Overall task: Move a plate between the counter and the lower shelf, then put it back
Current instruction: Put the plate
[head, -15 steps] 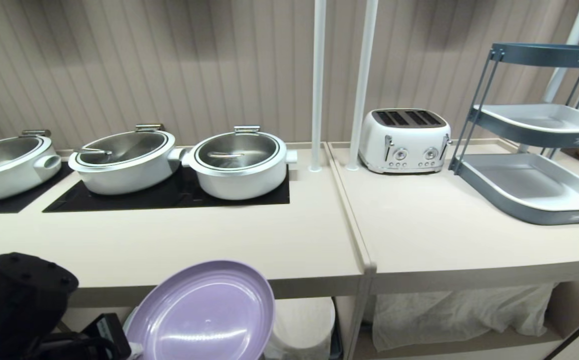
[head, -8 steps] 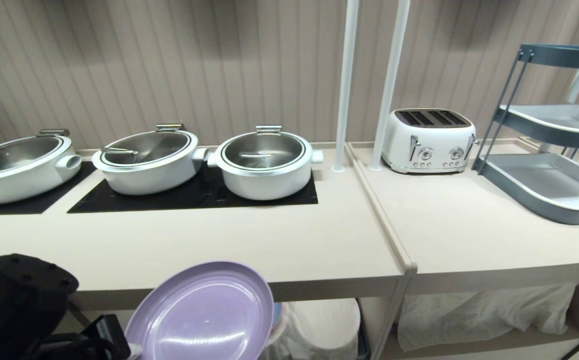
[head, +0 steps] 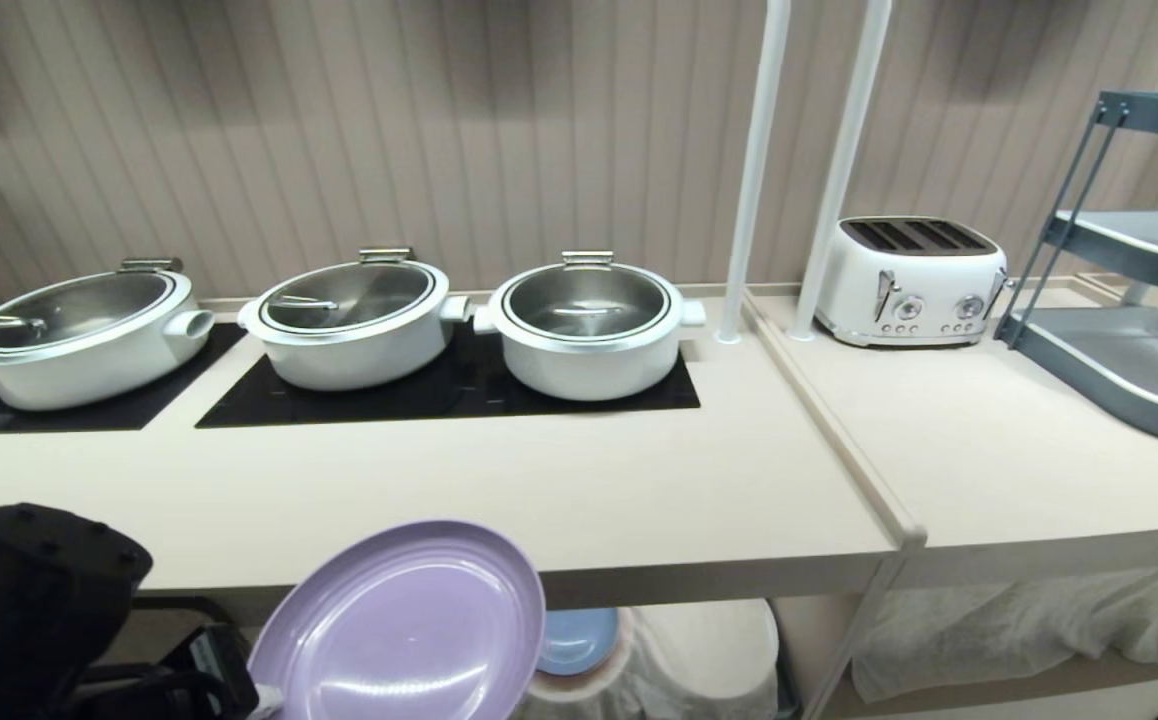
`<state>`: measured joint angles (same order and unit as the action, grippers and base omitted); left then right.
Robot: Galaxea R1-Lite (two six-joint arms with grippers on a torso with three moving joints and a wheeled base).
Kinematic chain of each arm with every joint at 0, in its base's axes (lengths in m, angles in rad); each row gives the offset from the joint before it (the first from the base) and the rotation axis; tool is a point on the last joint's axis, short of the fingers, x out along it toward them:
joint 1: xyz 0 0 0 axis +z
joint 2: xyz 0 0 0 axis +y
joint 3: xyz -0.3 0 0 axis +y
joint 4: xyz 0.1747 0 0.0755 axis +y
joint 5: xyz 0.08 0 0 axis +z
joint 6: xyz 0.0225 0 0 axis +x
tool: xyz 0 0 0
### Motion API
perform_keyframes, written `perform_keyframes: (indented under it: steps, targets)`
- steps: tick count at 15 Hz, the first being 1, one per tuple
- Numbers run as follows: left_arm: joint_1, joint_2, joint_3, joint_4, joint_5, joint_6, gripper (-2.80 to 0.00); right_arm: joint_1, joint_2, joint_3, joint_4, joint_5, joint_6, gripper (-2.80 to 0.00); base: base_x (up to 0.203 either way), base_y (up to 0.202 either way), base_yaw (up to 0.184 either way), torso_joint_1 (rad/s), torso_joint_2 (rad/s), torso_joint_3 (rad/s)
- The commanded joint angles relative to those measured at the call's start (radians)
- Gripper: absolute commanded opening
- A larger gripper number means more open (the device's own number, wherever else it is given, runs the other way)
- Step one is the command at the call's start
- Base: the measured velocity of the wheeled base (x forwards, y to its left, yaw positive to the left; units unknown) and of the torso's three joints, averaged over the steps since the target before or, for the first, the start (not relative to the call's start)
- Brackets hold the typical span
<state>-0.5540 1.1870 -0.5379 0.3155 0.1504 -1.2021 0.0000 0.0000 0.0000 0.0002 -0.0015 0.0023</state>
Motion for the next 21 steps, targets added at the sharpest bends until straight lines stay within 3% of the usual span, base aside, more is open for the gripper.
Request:
perform_keyframes:
  steps: [1,18,21]
  targets:
    - [0.002,-0.004,0.001,0.002,0.001,-0.007,-2.80,0.000,0.000,0.000,0.000,0.000,0.001,-2.80,0.000,0.195,-0.002,0.002,0.00,0.011]
    - [0.002,-0.010,0.003,0.002,0.001,-0.025,-2.80,0.000,0.000,0.000,0.000,0.000,0.000,-2.80,0.000,0.194,-0.001,0.002,0.00,0.002]
    - [0.000,-0.010,0.001,0.002,0.000,-0.024,-2.80,0.000,0.000,0.000,0.000,0.000,0.000,-2.80,0.000,0.075,0.001,0.000,0.00,0.002]
